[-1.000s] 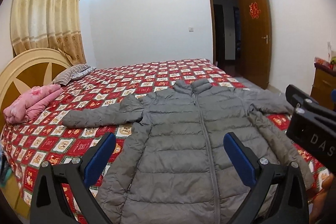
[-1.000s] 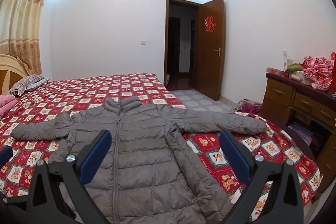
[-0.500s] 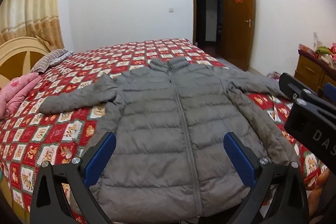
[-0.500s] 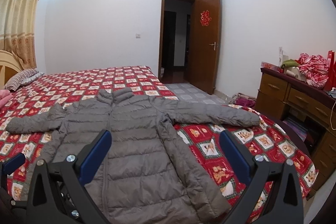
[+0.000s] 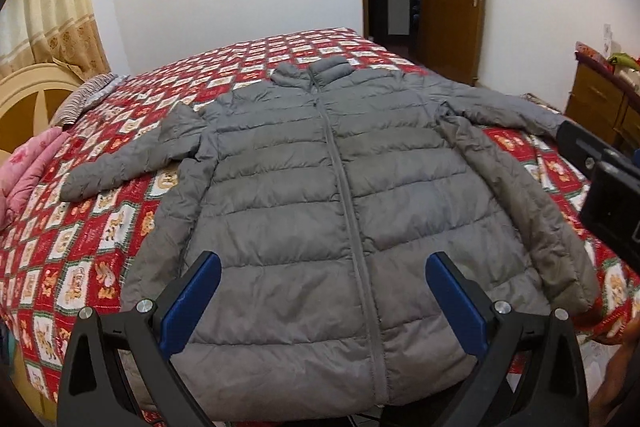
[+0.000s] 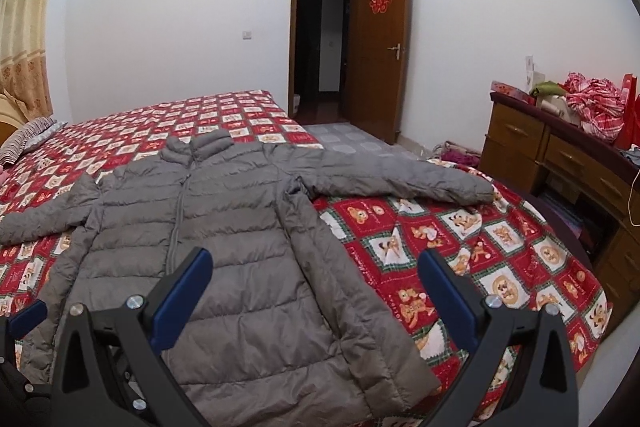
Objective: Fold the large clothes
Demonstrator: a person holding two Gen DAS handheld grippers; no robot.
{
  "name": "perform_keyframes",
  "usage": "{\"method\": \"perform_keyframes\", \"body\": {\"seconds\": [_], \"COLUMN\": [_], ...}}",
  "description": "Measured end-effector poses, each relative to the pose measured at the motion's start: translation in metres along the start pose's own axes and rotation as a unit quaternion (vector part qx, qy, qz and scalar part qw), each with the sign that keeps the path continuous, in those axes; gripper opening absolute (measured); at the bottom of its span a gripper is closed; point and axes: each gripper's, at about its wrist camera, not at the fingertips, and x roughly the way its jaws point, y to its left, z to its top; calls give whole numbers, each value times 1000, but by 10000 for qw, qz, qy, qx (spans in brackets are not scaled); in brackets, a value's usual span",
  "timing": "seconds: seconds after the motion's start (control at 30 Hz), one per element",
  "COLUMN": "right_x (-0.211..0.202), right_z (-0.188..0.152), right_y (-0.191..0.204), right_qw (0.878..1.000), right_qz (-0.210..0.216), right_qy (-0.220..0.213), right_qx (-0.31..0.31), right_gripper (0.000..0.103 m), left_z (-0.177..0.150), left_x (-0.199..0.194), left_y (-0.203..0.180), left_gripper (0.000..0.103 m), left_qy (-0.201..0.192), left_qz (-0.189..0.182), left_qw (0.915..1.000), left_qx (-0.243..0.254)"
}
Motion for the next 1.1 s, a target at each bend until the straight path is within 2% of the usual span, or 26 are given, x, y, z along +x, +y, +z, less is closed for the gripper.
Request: {"method": "perform_keyframes", "body": {"seconds": [0.1,0.27,0.57,0.7,0.87,1.0,1.1], "right_x": [7,19,24,32,55,68,81], "right_z": [1,1,1,7,11,12,17], "right_y": [2,6,12,11,3,-2,-10], "right_qw": [10000,9998,9995,9994,9979,9966,9948], "right_qz": [-4,39,132,103,54,80,315], "right_qy": [40,204,275,333,652,820,960], "right_qx": [-27,-22,-102,-87,11,56,150], "right_gripper": [103,103,103,103,103,103,101], "left_z": [2,3,9,18,26,27,32], "left_x": [7,22,23,22,34,41,50], "left_y": [0,3,13,29,42,51,61], "left_gripper": [102,102,102,102,102,102,102], "left_qy": [42,300,228,107,203,274,330], "left_qz": [184,158,152,198,332,298,108], "left_qw": [9998,9994,9996,9992,9983,9978,9973], "left_qx": [81,64,-86,-324,-422,-531,-646]}}
